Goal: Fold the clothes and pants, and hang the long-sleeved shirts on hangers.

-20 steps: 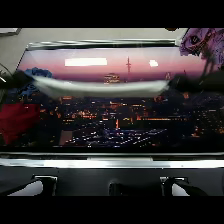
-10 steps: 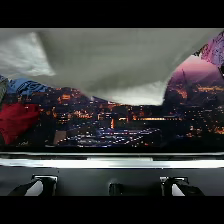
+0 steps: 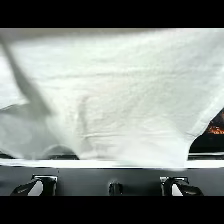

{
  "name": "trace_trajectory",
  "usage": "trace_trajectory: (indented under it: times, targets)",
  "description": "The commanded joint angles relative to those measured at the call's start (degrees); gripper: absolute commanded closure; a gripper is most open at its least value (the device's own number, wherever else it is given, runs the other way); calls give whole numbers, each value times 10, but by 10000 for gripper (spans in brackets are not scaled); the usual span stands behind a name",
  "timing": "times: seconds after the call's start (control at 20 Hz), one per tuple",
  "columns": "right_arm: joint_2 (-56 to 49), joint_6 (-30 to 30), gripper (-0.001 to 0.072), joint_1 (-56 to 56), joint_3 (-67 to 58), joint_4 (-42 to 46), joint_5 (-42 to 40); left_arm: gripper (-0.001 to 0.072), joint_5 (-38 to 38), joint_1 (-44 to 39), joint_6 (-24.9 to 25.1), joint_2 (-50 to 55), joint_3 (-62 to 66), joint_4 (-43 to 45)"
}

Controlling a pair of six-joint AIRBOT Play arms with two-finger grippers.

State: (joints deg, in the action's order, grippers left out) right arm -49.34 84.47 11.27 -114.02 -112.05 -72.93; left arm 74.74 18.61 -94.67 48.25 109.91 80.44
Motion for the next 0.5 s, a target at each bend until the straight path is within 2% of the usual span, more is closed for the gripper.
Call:
trace_trajectory:
  times: [0.0, 0.2, 0.45]
  targets:
    - [-87, -33, 680, 0, -1, 17, -64, 688, 23, -3, 47, 63, -51, -49]
    - [-258, -6, 679, 0, 9, 18, -124, 688, -2, -48, 87, 205, -139, -50]
    - [-475, 17, 679, 0, 17, 16, -87, 688, -126, -108, 98, 429, -153, -50]
